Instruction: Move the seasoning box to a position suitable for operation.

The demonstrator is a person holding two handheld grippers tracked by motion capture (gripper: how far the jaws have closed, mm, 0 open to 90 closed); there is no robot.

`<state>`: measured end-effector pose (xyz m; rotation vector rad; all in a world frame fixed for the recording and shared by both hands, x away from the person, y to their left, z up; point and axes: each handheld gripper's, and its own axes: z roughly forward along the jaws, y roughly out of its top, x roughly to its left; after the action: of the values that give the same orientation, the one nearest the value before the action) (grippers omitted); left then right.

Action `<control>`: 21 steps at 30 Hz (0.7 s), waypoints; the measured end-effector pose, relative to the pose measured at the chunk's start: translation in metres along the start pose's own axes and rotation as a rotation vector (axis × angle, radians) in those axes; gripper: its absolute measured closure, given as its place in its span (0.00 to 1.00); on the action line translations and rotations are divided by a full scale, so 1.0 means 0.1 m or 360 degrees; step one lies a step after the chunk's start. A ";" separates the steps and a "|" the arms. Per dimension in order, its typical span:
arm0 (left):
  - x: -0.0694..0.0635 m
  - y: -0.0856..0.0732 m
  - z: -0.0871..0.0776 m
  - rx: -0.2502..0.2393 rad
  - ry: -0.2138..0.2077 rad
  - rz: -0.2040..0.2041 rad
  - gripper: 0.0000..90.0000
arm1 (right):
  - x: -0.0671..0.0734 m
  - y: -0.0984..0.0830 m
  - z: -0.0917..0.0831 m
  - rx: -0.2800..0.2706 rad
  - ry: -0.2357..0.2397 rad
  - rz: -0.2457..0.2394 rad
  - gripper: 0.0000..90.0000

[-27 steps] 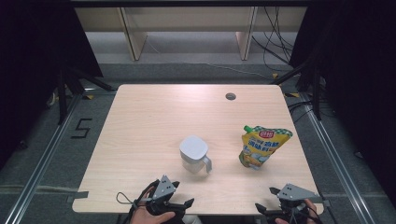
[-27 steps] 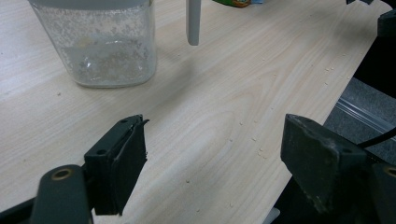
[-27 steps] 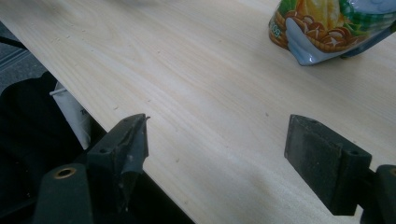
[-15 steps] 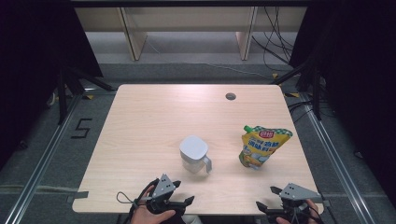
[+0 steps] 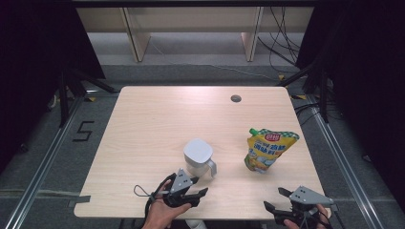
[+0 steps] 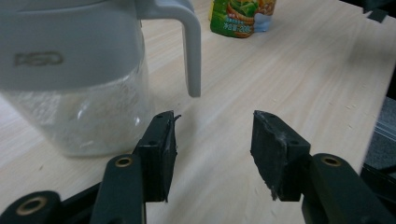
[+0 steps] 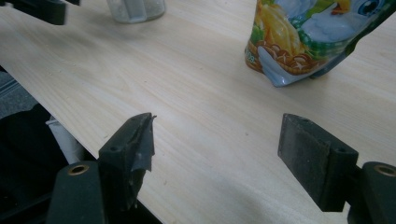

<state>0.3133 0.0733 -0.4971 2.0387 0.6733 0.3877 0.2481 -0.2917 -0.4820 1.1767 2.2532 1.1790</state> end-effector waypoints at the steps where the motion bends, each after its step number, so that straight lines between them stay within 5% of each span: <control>1: 0.10 0.06 0.10 -0.0005 -0.0070 0.0234 0.58 | -0.02 0.01 0.00 -0.0011 0.0002 -0.0063 0.31; 2: 0.10 0.06 0.10 -0.0005 -0.0070 0.0234 0.59 | -0.02 0.01 0.00 -0.0011 0.0002 -0.0063 0.31; 3: -0.06 0.02 0.13 0.0004 0.0023 -0.0149 0.59 | -0.01 0.01 0.00 -0.0017 0.0002 -0.0061 0.31; 4: -0.01 0.05 0.16 -0.0030 0.0024 -0.0043 0.62 | -0.01 0.01 0.00 -0.0007 0.0016 -0.0040 0.31; 5: -0.02 0.06 0.23 -0.0042 0.0049 -0.0093 0.67 | 0.00 0.01 0.00 0.0006 0.0039 -0.0013 0.31; 9: -0.01 0.10 0.33 -0.0043 0.0052 -0.0091 0.75 | 0.00 0.01 0.01 0.0006 0.0038 -0.0014 0.31; 10: 0.02 0.12 0.37 -0.0033 0.0055 -0.0019 0.76 | -0.01 0.01 0.01 -0.0008 0.0018 -0.0049 0.31; 11: 0.00 0.13 0.38 -0.0031 0.0076 -0.0052 0.78 | -0.01 0.02 0.00 -0.0013 0.0023 -0.0039 0.31; 12: 0.01 0.13 0.41 -0.0046 0.0059 -0.0020 0.78 | -0.01 0.02 0.00 -0.0013 0.0023 -0.0039 0.31; 13: -0.03 0.13 0.41 -0.0026 0.0095 -0.0075 0.80 | -0.01 0.02 0.00 -0.0012 0.0029 -0.0062 0.30; 14: -0.01 0.14 0.42 -0.0031 0.0113 -0.0028 0.80 | -0.01 0.02 0.00 -0.0012 0.0029 -0.0062 0.30; 17: -0.04 0.15 0.51 -0.0067 0.0113 -0.0177 0.85 | 0.00 0.02 0.01 -0.0016 0.0011 -0.0051 0.30; 21: -0.07 0.15 0.51 -0.0059 0.0162 -0.0136 0.88 | 0.02 0.03 -0.01 -0.0012 0.0017 -0.0020 0.30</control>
<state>0.3384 0.0276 -0.5112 1.9580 0.8065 0.4530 0.2474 -0.2897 -0.4791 1.1540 2.2589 1.1907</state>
